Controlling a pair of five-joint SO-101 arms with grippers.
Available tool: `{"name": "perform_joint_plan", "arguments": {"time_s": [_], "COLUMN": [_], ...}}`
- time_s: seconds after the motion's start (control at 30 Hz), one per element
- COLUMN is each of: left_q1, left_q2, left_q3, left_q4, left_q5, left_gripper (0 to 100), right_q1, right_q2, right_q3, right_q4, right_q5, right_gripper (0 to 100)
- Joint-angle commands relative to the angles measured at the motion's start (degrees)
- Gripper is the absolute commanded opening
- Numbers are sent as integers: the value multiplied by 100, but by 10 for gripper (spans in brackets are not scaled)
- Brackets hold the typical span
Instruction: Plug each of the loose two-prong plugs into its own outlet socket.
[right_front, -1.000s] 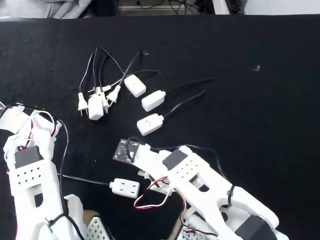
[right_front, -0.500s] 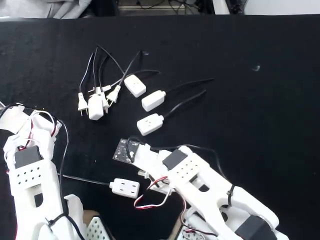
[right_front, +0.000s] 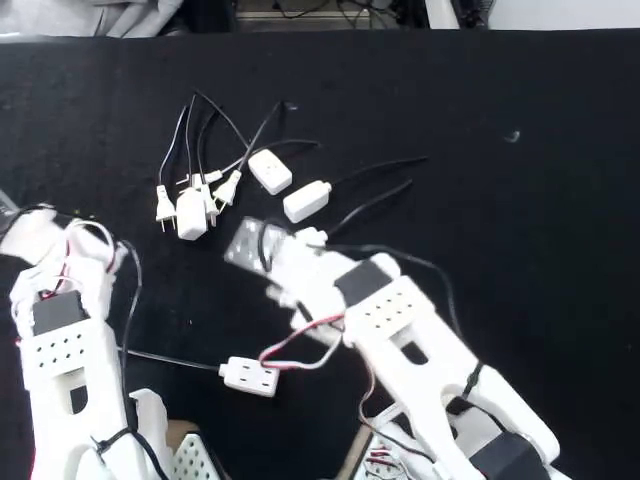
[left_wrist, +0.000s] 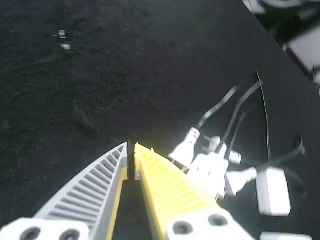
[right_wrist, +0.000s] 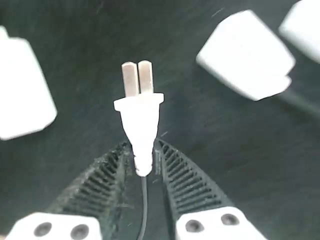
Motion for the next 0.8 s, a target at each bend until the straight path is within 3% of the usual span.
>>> {"name": "perform_joint_plan", "arguments": {"time_s": [0.0,0.23,0.4,0.57,0.77], "left_q1": [549,1051,1473,1763,2422], "left_q2": [-123,-132,-132,-132,-229], "left_q3": [-136,-92,-365,-629,-629], "left_q4": [-44,-26,668,1257,976], "left_q5": [-607,-923,-923,-905,-888], "left_gripper": [33,33,33,30,30], "right_q1": [-70,-237,-255,-255,-255], "right_q2": [-259,-259,-259,-259,-277], "right_q3": [-549,22,637,664,848], "right_q4": [-141,-1767,-2857,-2980,-3112], "right_q5": [-132,-1310,-2040,-2303,-2760], "right_gripper": [11,11,11,11,11]}}
